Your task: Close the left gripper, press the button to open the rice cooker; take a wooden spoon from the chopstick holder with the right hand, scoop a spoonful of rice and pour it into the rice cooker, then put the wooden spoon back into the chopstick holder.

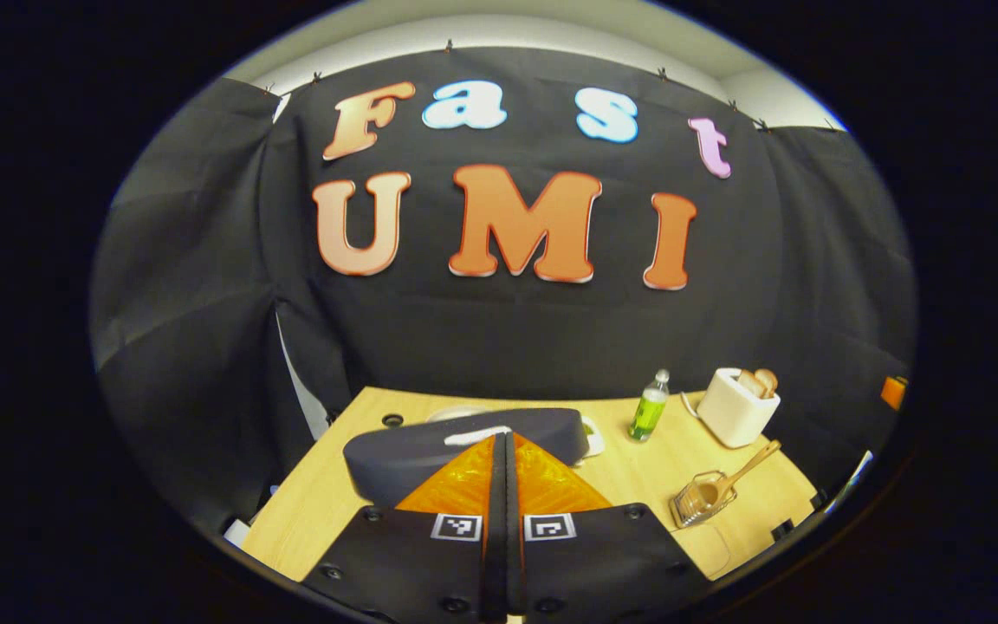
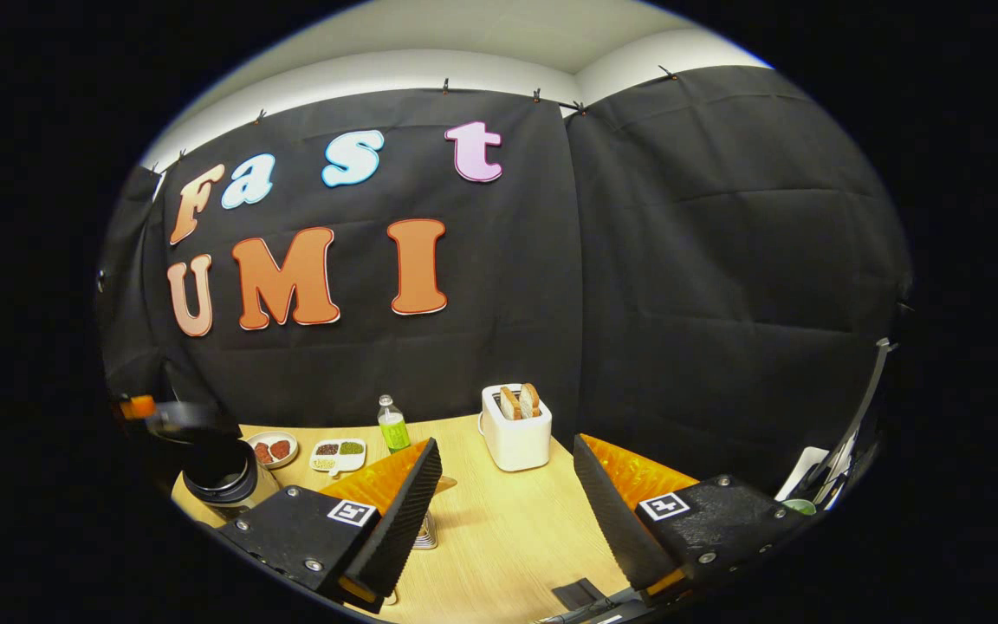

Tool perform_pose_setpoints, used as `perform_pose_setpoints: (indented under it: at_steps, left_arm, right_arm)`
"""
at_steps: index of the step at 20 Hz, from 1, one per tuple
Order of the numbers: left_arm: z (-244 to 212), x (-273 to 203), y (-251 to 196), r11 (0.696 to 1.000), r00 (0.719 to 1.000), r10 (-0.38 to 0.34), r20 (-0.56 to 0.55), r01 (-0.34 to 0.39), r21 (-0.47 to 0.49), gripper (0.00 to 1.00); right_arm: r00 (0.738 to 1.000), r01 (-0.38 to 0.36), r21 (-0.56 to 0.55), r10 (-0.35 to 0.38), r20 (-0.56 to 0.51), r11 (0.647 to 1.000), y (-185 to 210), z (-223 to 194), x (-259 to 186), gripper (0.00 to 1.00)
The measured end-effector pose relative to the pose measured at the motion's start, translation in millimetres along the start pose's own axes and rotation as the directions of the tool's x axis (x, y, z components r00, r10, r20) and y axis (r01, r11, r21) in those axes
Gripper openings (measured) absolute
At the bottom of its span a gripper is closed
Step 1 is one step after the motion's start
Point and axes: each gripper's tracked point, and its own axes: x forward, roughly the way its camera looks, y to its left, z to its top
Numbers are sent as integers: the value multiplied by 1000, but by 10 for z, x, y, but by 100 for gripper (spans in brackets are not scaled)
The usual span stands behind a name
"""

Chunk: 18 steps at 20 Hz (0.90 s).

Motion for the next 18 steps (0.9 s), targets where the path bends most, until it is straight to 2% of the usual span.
perform_pose_setpoints:
  at_steps: [4, 10, 11, 13, 14, 16, 17, 18]
  left_arm:
    - [303, -277, 46, 1000, 998, 19, 61, -19, 3, 4]
    - [411, -528, 74, 998, 996, 50, 76, -53, 41, 4]
    - [436, -577, 89, 997, 994, 65, 85, -68, 39, 2]
    - [495, -681, 145, 995, 990, 93, 109, -97, 30, 7]
    - [531, -711, 184, 994, 986, 108, 127, -112, 22, 24]
    - [587, -838, 285, 988, 976, 156, 154, -157, -1, 30]
    - [616, -884, 309, 986, 972, 168, 166, -168, -15, 29]
    - [640, -934, 338, 983, 967, 183, 177, -181, -31, 46]
  right_arm:
    - [1000, -20, 14, 20, -4, 1000, 12, -28, 50, 94]
    - [999, -47, 40, 46, 10, 998, 109, -90, 271, 95]
    - [998, -55, 48, 54, 15, 997, 151, -106, 322, 95]
    - [997, -83, 70, 82, 5, 994, 262, -190, 431, 95]
    - [995, -96, 79, 97, -4, 992, 317, -261, 481, 95]
    - [992, -121, 99, 124, -18, 988, 420, -366, 618, 95]
    - [990, -133, 107, 137, -26, 985, 475, -424, 694, 95]
    - [989, -142, 111, 147, -37, 984, 516, -506, 770, 95]
